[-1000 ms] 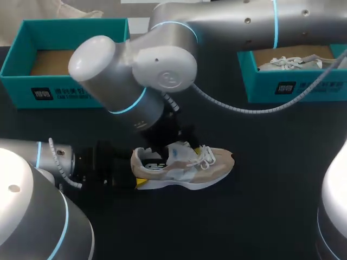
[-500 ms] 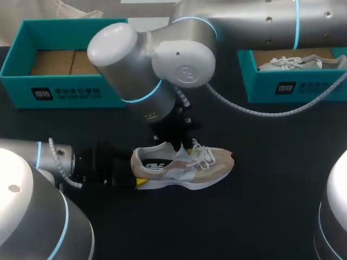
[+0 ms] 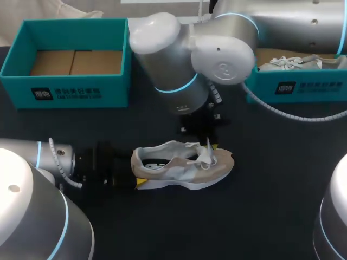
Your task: Take the shoe out of the shoebox, open the shoe tongue, remove and reinsert the insole, then place the shoe into the shoebox
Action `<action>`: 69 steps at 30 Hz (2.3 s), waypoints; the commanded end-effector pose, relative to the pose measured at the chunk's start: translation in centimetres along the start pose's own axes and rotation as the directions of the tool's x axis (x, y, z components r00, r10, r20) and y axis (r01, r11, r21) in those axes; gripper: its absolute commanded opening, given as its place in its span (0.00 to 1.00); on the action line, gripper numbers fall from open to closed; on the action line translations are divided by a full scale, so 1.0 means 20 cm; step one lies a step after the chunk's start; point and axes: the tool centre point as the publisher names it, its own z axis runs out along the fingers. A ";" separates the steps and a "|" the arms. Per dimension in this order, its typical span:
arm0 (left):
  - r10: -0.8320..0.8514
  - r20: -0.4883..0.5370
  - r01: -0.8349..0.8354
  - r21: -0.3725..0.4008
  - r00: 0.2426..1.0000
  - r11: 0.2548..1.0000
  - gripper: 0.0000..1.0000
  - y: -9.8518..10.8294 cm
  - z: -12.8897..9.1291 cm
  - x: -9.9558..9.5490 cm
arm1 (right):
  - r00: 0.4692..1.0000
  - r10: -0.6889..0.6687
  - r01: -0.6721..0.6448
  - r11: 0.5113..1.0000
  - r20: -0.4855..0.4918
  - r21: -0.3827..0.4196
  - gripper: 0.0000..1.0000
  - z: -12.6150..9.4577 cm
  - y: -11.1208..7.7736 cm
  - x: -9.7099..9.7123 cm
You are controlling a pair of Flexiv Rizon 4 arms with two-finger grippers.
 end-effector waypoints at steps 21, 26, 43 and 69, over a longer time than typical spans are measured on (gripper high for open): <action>0.000 -0.001 0.000 -0.005 1.000 1.000 0.00 0.02 0.00 0.01 | 0.957 0.291 -0.291 0.957 0.020 0.013 0.89 0.30 -0.03 -0.16; 0.000 -0.001 0.000 -0.005 1.000 1.000 0.00 0.02 0.00 0.01 | 0.955 0.294 -0.294 0.956 0.029 -0.025 0.93 0.19 -0.01 -0.15; 0.000 -0.001 0.000 -0.005 1.000 1.000 0.00 0.02 0.00 0.01 | 0.998 0.014 -0.033 0.956 -0.068 -0.292 1.00 -0.35 0.13 -0.08; 0.000 -0.001 0.000 -0.005 1.000 1.000 0.00 0.02 0.00 0.01 | 0.303 -0.947 0.874 0.320 -0.105 -0.366 0.00 -0.77 0.08 0.42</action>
